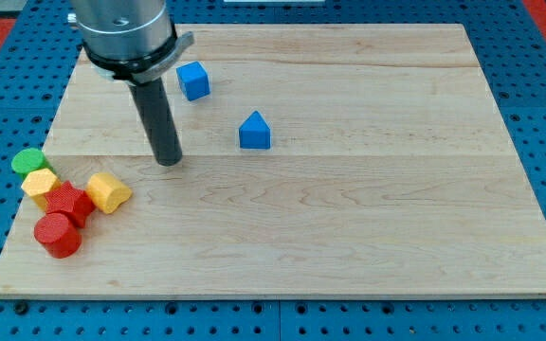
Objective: Push yellow hexagon diagonally below blue triangle
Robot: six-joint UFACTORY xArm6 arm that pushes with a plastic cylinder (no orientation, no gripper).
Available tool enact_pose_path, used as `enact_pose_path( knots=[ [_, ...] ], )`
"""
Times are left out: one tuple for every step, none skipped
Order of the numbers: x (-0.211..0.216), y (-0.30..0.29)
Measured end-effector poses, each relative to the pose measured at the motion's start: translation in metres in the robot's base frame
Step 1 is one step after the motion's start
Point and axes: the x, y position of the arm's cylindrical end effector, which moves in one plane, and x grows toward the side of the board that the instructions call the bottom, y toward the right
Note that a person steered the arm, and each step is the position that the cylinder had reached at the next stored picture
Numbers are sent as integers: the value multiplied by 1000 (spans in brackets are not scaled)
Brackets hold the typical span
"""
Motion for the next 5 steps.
enact_pose_path(
  knots=[
    [-23, -41],
    [-12, -157],
    [2, -187],
    [25, -187],
    [51, -187]
  ],
)
